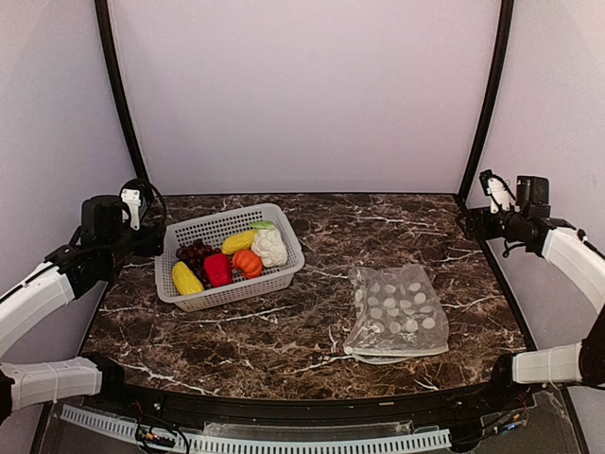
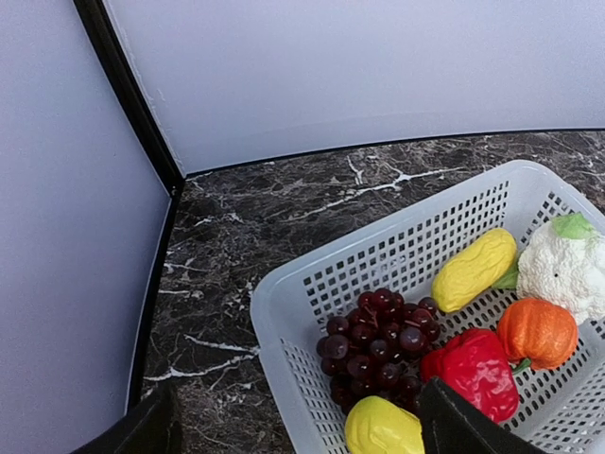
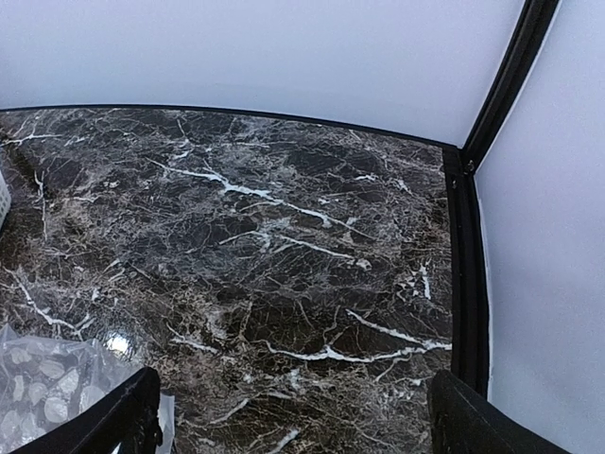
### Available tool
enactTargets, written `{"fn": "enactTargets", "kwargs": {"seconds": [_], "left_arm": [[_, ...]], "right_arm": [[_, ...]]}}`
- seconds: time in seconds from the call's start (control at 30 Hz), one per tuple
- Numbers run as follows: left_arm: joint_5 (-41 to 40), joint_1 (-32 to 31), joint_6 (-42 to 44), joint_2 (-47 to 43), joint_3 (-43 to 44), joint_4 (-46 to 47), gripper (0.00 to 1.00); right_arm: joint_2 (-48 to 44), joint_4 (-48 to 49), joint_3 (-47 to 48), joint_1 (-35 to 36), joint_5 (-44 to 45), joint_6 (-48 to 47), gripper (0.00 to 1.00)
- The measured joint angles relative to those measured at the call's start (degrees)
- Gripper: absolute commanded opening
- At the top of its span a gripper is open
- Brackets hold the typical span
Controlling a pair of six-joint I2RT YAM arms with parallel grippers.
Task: Place the food in the zip-top bag and seal the zipper
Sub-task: Adjust the bin at the corner of the board.
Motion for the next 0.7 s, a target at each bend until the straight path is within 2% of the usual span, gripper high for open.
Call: {"fn": "enactTargets", "kwargs": {"seconds": [0.13, 0.27, 0.37, 0.47, 0.7], "left_arm": [[5.81, -0.92, 0.72, 0.28, -0.63, 0.55, 0.89], [10.6, -7.45, 2.82, 1.33, -0.2, 0.31, 0.86], [12.15, -13.29, 4.39, 3.21, 1.44, -1.55, 0.83], [13.03, -18.34, 5.53, 6.01, 4.55, -4.9, 0.76], [13.99, -24.11, 6.75, 13.05, 11.93, -12.33, 0.73]], "right_arm": [[0.5, 1.29, -1.62, -0.74, -3.54, -2.1, 0.96], [0.39, 1.42, -3.06, -1.07, -10.56, -5.57, 0.92], [0.39, 1.11, -3.43, -1.05, -15.85, -7.82, 0.89], [0.39, 1.03, -3.43, -0.76, -20.35, -9.94, 0.86], [0.5, -0.31, -3.43, 2.51, -25.31, -14.21, 0.84]]}}
